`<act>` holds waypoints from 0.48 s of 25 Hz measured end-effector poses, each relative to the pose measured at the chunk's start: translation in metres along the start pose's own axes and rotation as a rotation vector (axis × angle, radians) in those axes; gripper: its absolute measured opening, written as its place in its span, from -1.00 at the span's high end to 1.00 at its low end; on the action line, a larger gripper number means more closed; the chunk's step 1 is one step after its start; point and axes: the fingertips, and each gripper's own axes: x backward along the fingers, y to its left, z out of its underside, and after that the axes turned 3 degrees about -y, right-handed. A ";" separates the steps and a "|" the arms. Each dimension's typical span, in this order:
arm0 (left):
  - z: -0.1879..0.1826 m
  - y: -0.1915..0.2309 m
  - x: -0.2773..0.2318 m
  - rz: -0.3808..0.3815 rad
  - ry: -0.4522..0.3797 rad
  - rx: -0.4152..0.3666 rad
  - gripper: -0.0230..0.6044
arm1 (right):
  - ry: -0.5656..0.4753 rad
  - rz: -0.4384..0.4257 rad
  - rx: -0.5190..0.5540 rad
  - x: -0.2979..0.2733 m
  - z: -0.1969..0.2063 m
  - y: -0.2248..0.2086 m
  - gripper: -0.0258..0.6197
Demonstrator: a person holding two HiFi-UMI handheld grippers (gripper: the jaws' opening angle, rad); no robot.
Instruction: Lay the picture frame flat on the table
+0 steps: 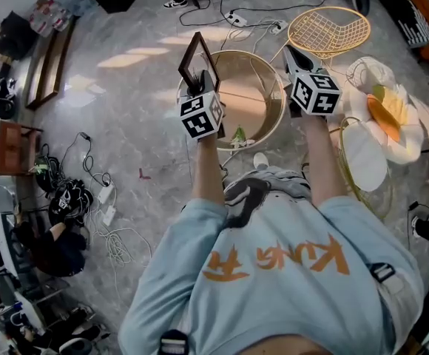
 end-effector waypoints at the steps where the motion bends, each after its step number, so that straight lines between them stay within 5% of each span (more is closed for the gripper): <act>1: 0.000 -0.003 -0.009 0.000 0.002 0.003 0.84 | 0.001 0.001 -0.005 -0.007 0.001 -0.010 0.92; 12: 0.005 -0.021 -0.087 -0.014 0.100 0.002 0.85 | 0.093 -0.067 -0.101 -0.099 0.034 -0.067 0.92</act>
